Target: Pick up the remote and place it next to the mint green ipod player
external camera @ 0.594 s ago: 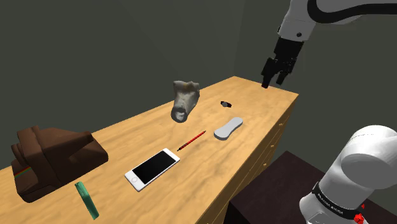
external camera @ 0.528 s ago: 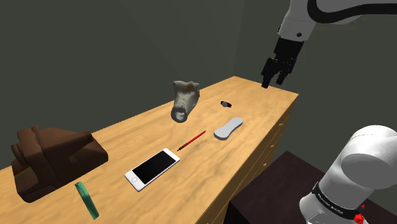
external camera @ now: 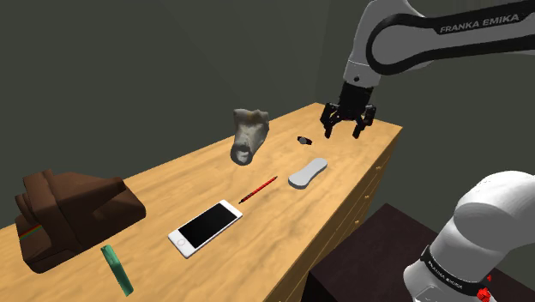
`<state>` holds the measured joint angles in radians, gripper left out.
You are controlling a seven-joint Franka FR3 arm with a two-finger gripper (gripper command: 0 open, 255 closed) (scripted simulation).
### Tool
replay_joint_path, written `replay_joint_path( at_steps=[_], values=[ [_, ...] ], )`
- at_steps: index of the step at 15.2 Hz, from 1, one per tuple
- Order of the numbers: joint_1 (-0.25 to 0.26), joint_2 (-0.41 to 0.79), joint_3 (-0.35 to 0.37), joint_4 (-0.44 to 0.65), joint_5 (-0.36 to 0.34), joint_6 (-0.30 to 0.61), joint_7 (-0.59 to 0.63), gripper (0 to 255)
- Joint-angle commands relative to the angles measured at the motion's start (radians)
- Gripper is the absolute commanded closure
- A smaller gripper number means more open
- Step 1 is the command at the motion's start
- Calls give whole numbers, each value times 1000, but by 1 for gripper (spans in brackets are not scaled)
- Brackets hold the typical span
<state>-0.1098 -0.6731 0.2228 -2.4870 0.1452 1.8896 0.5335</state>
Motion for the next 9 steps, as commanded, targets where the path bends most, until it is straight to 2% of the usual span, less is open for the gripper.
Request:
replay_joint_path(
  at_steps=[1, 5, 9],
  values=[
    [-37, 61, 42, -4, 16, 61, 126, 0],
    [-107, 192, 123, -9, 34, 185, 369, 0],
    [-179, 339, 192, 4, 25, 306, 618, 0]
  ],
)
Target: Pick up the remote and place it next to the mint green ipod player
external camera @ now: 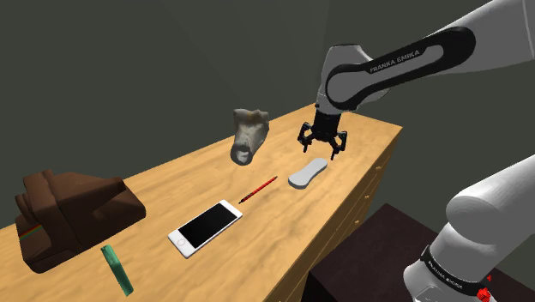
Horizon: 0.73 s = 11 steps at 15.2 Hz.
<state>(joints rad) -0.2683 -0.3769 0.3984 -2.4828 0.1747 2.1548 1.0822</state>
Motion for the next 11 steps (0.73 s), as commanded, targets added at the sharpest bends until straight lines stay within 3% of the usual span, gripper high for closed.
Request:
replay_joint_path(
  at_steps=[1, 3, 11],
  values=[
    [-39, 82, 32, 5, -12, 70, 133, 0],
    [-66, 142, 51, 14, -28, 114, 232, 0],
    [-72, 220, 68, -28, -57, 230, 256, 0]
  ],
)
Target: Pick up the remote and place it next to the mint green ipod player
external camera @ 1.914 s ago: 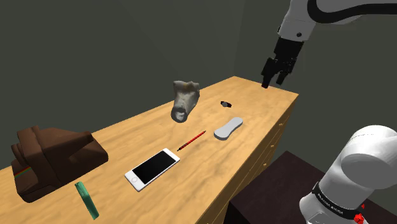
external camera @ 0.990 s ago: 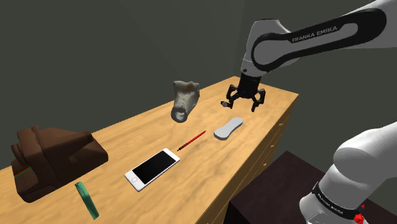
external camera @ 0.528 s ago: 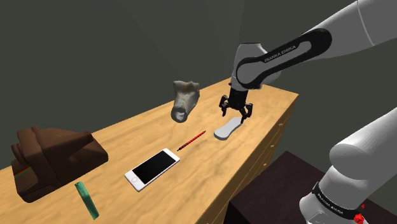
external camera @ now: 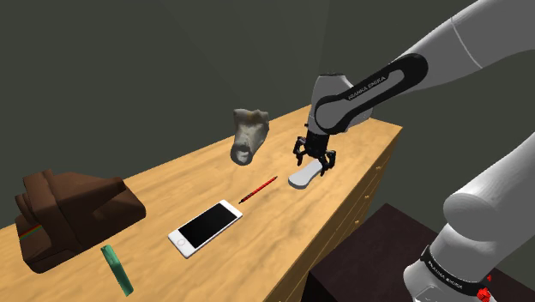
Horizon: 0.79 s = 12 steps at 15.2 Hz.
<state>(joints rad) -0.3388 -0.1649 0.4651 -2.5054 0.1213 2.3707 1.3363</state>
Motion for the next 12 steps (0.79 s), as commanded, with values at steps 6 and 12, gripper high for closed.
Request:
replay_joint_path(
  at_steps=[6, 12],
  values=[
    [-1, 8, 1, -6, -3, 14, 1, 0],
    [-1, 8, 1, -6, -3, 14, 1, 255]
  ],
)
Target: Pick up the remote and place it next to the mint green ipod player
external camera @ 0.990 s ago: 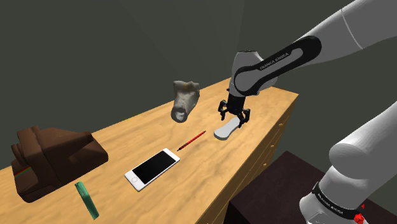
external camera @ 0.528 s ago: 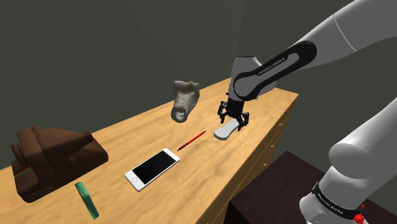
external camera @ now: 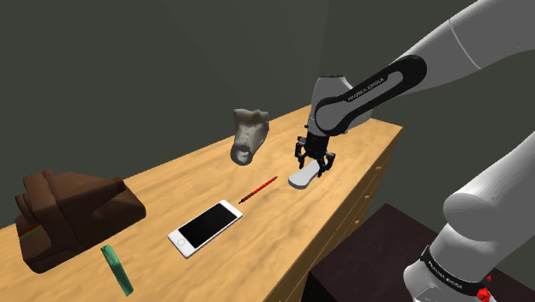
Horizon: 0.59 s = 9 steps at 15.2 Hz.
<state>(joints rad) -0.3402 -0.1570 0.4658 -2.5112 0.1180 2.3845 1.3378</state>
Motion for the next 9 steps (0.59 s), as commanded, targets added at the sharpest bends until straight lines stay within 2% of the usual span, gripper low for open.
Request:
replay_joint_path(
  at_steps=[1, 5, 9],
  values=[
    [0, 0, 0, 0, 0, 0, 0, 255],
    [0, 0, 0, 0, 0, 0, 0, 255],
    [4, -42, -8, 22, 17, -62, -13, 255]
  ],
)
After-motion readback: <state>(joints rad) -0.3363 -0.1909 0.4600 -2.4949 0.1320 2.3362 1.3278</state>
